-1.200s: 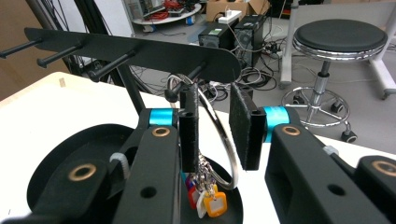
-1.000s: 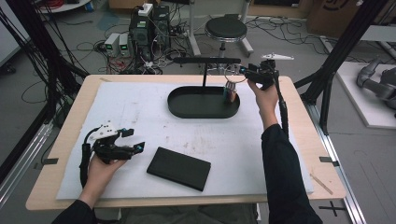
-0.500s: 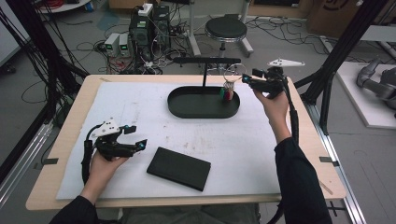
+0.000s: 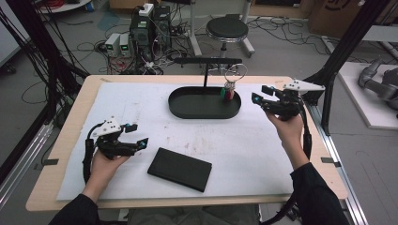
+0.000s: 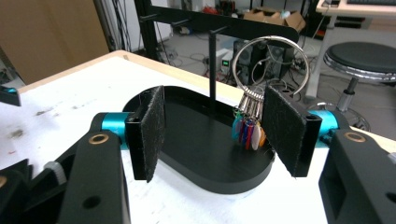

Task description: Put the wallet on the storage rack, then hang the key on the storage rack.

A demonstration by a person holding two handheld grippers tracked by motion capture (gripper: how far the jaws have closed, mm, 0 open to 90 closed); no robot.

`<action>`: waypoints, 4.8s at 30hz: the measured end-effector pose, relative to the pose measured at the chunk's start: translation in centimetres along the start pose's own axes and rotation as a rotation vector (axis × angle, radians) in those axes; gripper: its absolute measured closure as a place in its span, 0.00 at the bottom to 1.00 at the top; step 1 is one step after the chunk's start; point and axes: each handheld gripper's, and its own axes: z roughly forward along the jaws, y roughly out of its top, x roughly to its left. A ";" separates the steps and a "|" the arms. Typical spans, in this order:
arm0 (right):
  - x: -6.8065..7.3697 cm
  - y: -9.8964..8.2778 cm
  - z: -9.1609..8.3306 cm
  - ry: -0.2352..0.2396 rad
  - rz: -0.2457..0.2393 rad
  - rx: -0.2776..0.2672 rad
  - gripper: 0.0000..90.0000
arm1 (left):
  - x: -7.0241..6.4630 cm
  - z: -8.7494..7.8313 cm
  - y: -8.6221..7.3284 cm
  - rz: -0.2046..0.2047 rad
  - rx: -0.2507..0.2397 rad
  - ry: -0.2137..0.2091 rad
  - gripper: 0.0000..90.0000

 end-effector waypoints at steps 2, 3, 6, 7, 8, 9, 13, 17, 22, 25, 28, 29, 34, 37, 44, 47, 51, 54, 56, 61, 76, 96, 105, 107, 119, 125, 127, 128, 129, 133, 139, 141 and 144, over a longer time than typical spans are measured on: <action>0.3 -0.6 -0.6 0.009 0.005 -0.002 0.45 | 0.0 0.0 0.1 0.001 0.000 0.000 0.26; 0.5 -0.9 -0.8 0.009 0.005 -0.004 0.45 | -0.1 0.0 0.2 0.003 -0.001 0.000 0.26; 0.9 -1.9 -1.5 0.003 0.001 -0.002 0.45 | -0.2 0.1 0.3 0.014 0.002 0.001 0.26; 1.0 -2.4 -1.7 -0.003 -0.001 -0.008 0.45 | -0.2 0.1 0.4 0.017 0.003 -0.002 0.26; 1.0 -3.0 -1.9 -0.012 -0.003 -0.016 0.45 | -0.2 0.2 0.4 0.020 0.002 0.001 0.26; 1.1 -3.4 -2.0 -0.018 0.001 -0.014 0.45 | -0.2 0.3 0.4 0.024 0.004 0.002 0.26; 1.0 -5.3 -2.2 -0.048 0.011 0.003 0.42 | -0.2 0.5 0.6 0.032 0.002 0.001 0.26; 0.8 -7.0 -2.8 -0.095 0.027 -0.003 0.42 | -0.3 0.6 0.9 0.037 -0.005 -0.001 0.26; 0.4 -8.4 -3.5 -0.124 0.042 -0.006 0.42 | -0.4 1.0 1.1 0.047 -0.004 -0.005 0.26; 0.3 -8.6 -3.7 -0.121 0.061 -0.010 0.42 | -0.6 1.1 1.2 0.052 -0.007 -0.008 0.26; 0.4 -8.8 -3.7 -0.119 0.044 -0.021 0.41 | -0.5 1.1 1.1 0.052 -0.001 -0.015 0.26; 0.5 -8.8 -3.7 -0.120 0.044 -0.017 0.41 | -0.5 1.1 1.1 0.053 0.001 -0.015 0.26; 0.2 -9.3 -3.3 -0.113 0.062 -0.003 0.37 | -0.7 1.0 1.2 0.060 -0.005 -0.020 0.26; 0.0 -9.5 -3.2 -0.110 0.076 0.009 0.37 | -0.9 1.0 1.2 0.066 0.002 -0.027 0.26; -0.2 -9.6 -3.2 -0.095 0.084 -0.002 0.36 | -1.9 0.6 1.5 0.103 -0.016 -0.045 0.26; -0.2 -9.6 -3.3 -0.091 0.083 -0.009 0.36 | -2.5 0.3 1.6 0.117 -0.005 -0.070 0.26; -0.3 -9.6 -3.3 -0.088 0.085 -0.004 0.35 | -3.3 -0.3 1.2 0.141 -0.007 -0.109 0.26; -0.4 -9.6 -3.3 -0.092 0.088 -0.006 0.35 | -3.9 -0.7 0.8 0.154 -0.013 -0.149 0.27; -0.4 -9.6 -3.4 -0.094 0.091 -0.003 0.35 | -4.3 -1.0 0.4 0.166 0.000 -0.186 0.27; -0.4 -9.6 -3.3 -0.092 0.093 -0.007 0.35 | -5.2 -1.4 -1.4 0.213 0.069 -0.235 0.33; -0.5 -9.6 -2.7 -0.080 0.104 -0.003 0.35 | -6.1 -0.2 -3.8 0.419 0.255 -0.225 0.50; -0.4 -9.6 -2.5 -0.066 0.101 -0.002 0.37 | -8.3 0.8 -2.5 0.526 0.311 -0.222 0.85; -0.3 -9.5 -2.5 -0.047 0.096 -0.010 0.38 | -7.7 0.7 -0.9 0.399 0.243 -0.240 0.87; -0.2 -9.5 -2.5 -0.030 0.089 -0.010 0.39 | -7.3 0.6 -0.6 0.364 0.222 -0.245 0.88; 1.0 -9.3 -1.3 0.096 0.032 0.020 0.38 | -6.2 1.3 1.5 0.199 0.162 -0.242 0.88; 1.7 -9.3 -0.7 0.178 -0.008 0.030 0.37 | -5.6 2.5 2.8 0.128 0.149 -0.241 0.89; 1.9 -9.3 -0.5 0.200 -0.019 0.035 0.37 | -5.3 2.9 3.2 0.098 0.147 -0.243 0.89; 2.0 -9.3 -0.5 0.212 -0.023 0.035 0.37 | -5.2 3.1 3.3 0.087 0.144 -0.241 0.89; 2.2 -9.3 -0.4 0.225 -0.024 0.040 0.36 | -5.1 3.3 3.4 0.081 0.140 -0.236 0.89; 2.6 -9.4 0.0 0.267 -0.050 0.051 0.36 | -4.5 3.7 3.7 0.046 0.122 -0.235 0.89; 3.8 -9.5 1.1 0.326 -0.097 0.095 0.36 | -4.2 4.0 4.0 0.026 0.119 -0.226 0.89; 4.4 -9.4 1.6 0.351 -0.109 0.111 0.36 | -4.1 4.1 4.1 0.018 0.118 -0.222 0.89; 5.1 -9.3 2.1 0.387 -0.131 0.125 0.35 | -3.9 4.4 4.2 0.014 0.118 -0.221 0.89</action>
